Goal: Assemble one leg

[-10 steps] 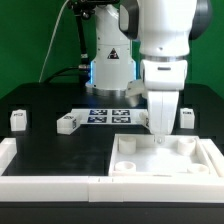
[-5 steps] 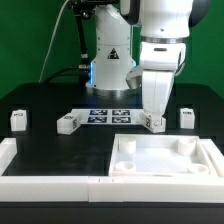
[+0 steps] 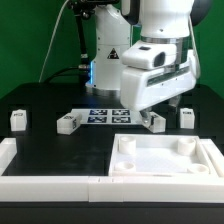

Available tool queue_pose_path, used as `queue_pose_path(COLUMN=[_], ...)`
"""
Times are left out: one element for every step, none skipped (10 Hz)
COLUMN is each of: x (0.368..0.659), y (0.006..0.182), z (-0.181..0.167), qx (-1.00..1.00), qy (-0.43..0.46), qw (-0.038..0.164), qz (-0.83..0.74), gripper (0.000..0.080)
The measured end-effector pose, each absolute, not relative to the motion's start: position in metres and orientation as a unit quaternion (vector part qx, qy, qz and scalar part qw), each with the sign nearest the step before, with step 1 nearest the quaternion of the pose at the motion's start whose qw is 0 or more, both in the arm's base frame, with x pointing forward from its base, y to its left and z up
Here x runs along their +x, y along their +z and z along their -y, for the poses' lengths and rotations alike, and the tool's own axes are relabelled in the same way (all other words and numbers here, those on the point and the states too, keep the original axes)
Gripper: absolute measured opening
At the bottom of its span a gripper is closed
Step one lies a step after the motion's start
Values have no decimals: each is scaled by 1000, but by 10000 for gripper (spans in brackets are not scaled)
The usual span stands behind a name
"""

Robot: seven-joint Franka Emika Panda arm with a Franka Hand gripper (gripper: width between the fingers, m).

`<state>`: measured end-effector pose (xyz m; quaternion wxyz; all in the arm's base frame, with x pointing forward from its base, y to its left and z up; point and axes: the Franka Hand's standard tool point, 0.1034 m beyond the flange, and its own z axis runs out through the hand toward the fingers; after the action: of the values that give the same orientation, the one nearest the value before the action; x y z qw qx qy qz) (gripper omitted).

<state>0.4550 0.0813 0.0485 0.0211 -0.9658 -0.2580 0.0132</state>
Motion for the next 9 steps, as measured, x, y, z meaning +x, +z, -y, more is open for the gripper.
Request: queue_pose_path(x=[443,436,432,429,427,427,427,426,426], y=[47,46,45,45,45,45,45,45,44], z=[-83,-88,-95,-101,-109,-111,-111,-111,-112], qx=[-986,-995,-999,-997,-992,-981,-976,-978,-978], qy=[15,21,26,31,34,37,39,39,39], qw=[24,25,29,31,31,35,37,37,37], qz=[165,90,3,-69,-120,-188,-209,-203,-202], gripper=[648,648,648,648,648,648,648,648,648])
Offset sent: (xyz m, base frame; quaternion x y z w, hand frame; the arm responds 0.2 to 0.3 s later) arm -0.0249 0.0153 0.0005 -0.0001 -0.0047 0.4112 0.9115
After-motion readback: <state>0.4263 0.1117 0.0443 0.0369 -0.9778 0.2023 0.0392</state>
